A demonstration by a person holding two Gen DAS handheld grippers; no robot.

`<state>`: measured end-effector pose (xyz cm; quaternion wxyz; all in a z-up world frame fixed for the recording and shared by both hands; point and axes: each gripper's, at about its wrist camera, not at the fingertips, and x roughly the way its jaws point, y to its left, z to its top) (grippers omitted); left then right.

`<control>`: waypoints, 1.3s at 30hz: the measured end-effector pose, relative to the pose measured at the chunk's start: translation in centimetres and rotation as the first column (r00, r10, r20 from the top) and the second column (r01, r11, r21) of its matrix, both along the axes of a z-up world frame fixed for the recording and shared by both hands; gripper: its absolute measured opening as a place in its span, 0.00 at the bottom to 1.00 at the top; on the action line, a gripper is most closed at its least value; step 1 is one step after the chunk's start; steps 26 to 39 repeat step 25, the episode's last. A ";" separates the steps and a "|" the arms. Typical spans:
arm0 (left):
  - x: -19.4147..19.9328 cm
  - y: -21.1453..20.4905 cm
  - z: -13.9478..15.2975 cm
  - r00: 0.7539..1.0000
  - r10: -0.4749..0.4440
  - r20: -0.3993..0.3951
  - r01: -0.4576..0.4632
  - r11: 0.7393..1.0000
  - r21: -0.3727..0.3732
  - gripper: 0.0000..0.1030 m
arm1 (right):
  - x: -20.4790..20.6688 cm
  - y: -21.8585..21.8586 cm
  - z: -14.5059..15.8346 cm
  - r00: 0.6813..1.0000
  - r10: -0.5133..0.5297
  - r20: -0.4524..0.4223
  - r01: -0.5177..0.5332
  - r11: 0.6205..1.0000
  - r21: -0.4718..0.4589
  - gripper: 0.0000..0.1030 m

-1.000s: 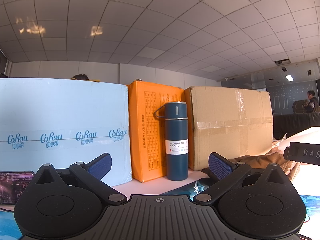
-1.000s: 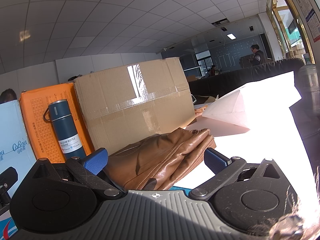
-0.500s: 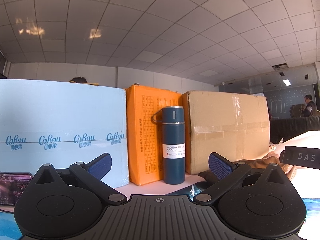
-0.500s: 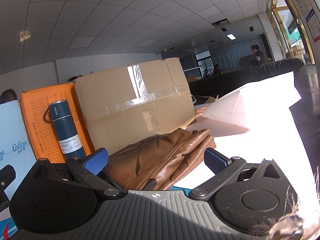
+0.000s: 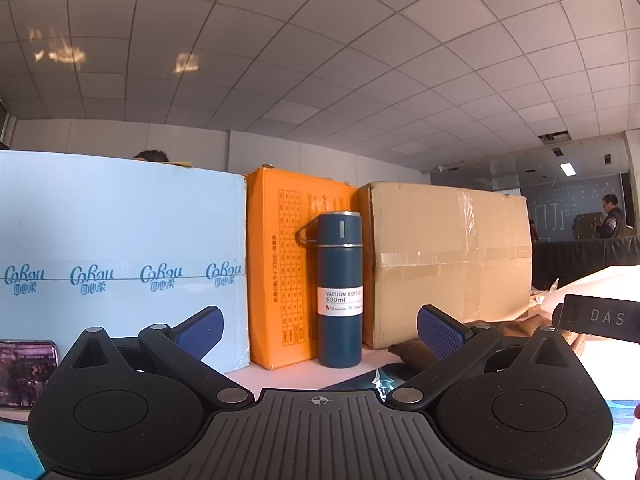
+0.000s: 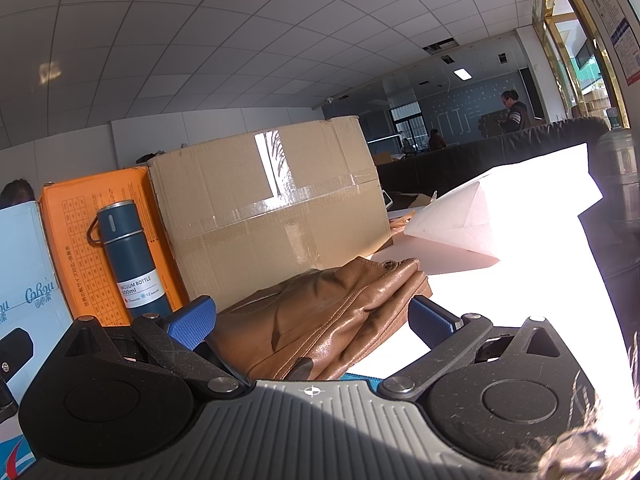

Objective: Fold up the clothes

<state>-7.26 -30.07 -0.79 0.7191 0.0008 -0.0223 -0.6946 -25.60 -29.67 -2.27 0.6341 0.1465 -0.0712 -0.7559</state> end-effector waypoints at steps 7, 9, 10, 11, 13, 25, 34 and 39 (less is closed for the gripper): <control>0.1 -0.1 0.0 1.000 0.000 -0.003 0.000 1.000 0.004 1.00 | 0.0 0.0 0.0 1.000 0.000 0.000 0.000 1.000 0.000 1.00; 0.1 -0.1 0.0 1.000 -0.001 -0.004 0.001 1.000 0.005 1.00 | 0.0 0.0 0.0 1.000 0.000 0.000 0.000 1.000 0.000 1.00; 0.1 -0.1 0.0 1.000 -0.001 -0.005 0.001 1.000 0.004 1.00 | 0.0 0.0 0.0 1.000 0.000 0.000 0.000 1.000 0.000 1.00; 0.1 0.0 0.0 1.000 -0.003 -0.005 0.003 1.000 0.004 1.00 | 0.0 0.0 0.0 1.000 0.000 0.000 0.000 1.000 0.000 1.00; 0.2 0.0 0.0 1.000 -0.005 -0.006 0.005 1.000 0.004 1.00 | 0.0 0.0 0.0 1.000 0.000 0.000 0.000 1.000 0.000 1.00; 0.1 0.0 0.0 1.000 -0.009 -0.008 0.009 1.000 0.004 1.00 | 0.0 0.0 0.0 1.000 0.000 0.000 0.000 1.000 0.000 1.00; 0.1 0.0 0.0 1.000 -0.009 -0.008 0.009 1.000 0.004 1.00 | 0.0 0.0 0.0 1.000 0.000 0.000 0.000 1.000 0.000 1.00; 0.1 0.0 0.0 1.000 -0.009 -0.008 0.009 1.000 0.004 1.00 | 0.0 0.0 0.0 1.000 0.000 0.000 0.000 1.000 0.000 1.00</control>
